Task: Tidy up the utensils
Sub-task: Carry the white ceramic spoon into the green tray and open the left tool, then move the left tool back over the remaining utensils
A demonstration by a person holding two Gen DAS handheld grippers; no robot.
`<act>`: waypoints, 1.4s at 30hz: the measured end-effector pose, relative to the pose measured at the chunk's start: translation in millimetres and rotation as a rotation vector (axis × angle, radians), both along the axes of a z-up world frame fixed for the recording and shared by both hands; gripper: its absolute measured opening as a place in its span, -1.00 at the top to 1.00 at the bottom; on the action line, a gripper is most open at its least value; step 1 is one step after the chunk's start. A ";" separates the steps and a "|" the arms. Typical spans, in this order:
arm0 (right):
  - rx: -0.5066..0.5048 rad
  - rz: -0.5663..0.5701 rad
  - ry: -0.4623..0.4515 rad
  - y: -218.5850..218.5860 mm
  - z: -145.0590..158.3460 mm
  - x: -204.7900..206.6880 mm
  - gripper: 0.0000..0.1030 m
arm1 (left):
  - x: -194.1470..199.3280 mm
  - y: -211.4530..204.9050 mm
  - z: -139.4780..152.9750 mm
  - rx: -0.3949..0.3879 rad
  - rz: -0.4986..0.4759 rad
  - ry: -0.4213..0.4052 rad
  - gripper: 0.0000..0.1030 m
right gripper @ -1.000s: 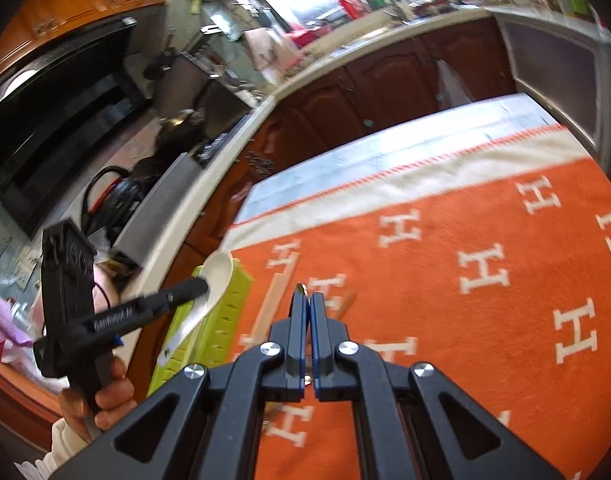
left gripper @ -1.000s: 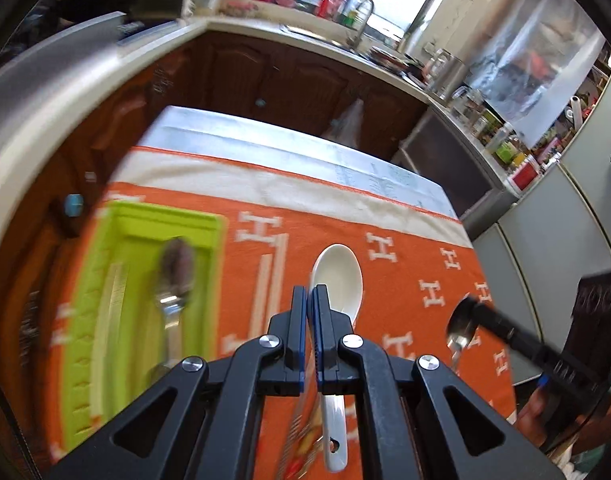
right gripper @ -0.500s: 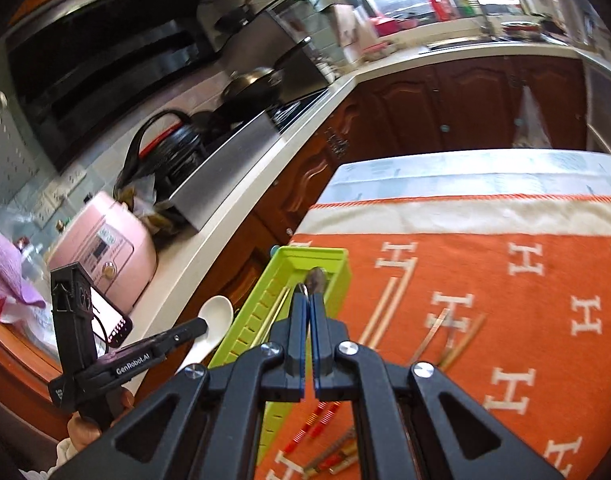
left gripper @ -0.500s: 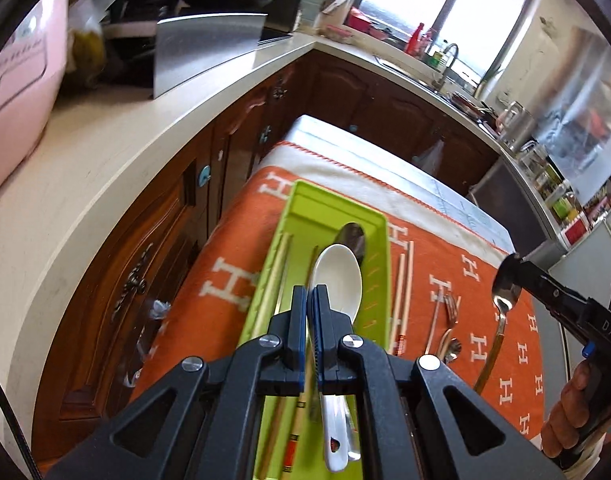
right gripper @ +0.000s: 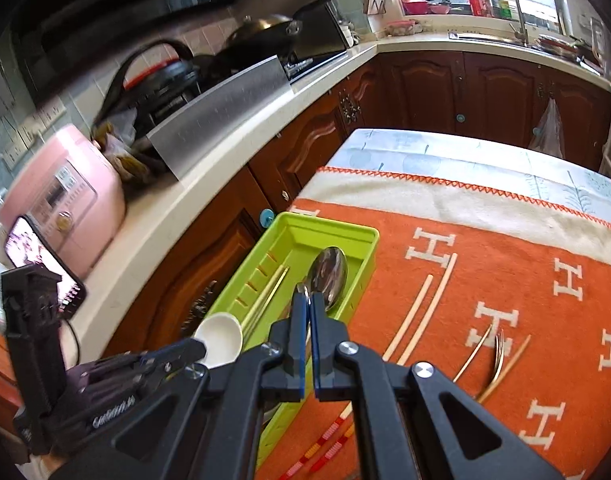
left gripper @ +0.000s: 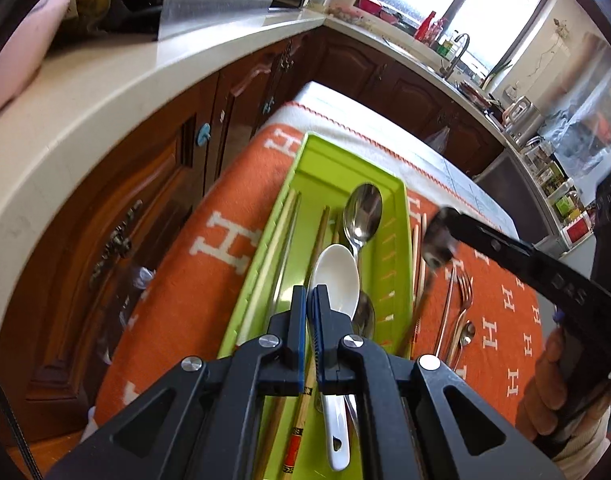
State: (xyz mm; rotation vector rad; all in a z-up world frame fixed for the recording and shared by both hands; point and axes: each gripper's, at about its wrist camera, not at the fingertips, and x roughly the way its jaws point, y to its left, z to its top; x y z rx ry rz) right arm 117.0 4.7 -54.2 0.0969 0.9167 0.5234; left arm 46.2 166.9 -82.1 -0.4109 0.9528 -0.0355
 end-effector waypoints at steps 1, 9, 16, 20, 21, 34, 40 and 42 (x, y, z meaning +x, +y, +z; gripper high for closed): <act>-0.011 0.000 -0.003 2.3 -2.1 2.1 0.96 | 0.6 -2.2 -2.3 0.000 -0.004 0.006 0.97; -0.023 -0.066 0.049 0.0 -19.4 18.6 0.94 | -0.6 -16.6 -12.9 0.030 -0.032 0.034 0.93; 0.016 -0.079 0.063 -17.4 -15.7 5.7 0.92 | -4.0 -23.8 -0.6 0.070 -0.041 0.005 0.62; 0.045 -0.092 0.071 -33.4 -11.8 -7.0 0.92 | -7.6 -31.7 8.0 0.099 -0.058 -0.009 0.51; 0.050 -0.097 0.071 -37.0 -11.2 -10.5 0.92 | -8.7 -33.6 9.4 0.103 -0.062 -0.011 0.50; 0.105 -0.189 0.071 -96.5 -7.0 -56.1 0.92 | -27.5 -85.1 26.6 0.157 -0.159 -0.042 0.25; 0.129 -0.259 0.082 -127.1 -11.9 -72.5 0.92 | -37.3 -111.7 33.3 0.179 -0.204 -0.074 0.23; 0.145 -0.277 0.100 -137.4 -16.4 -76.8 0.92 | -38.9 -118.0 33.8 0.182 -0.218 -0.081 0.22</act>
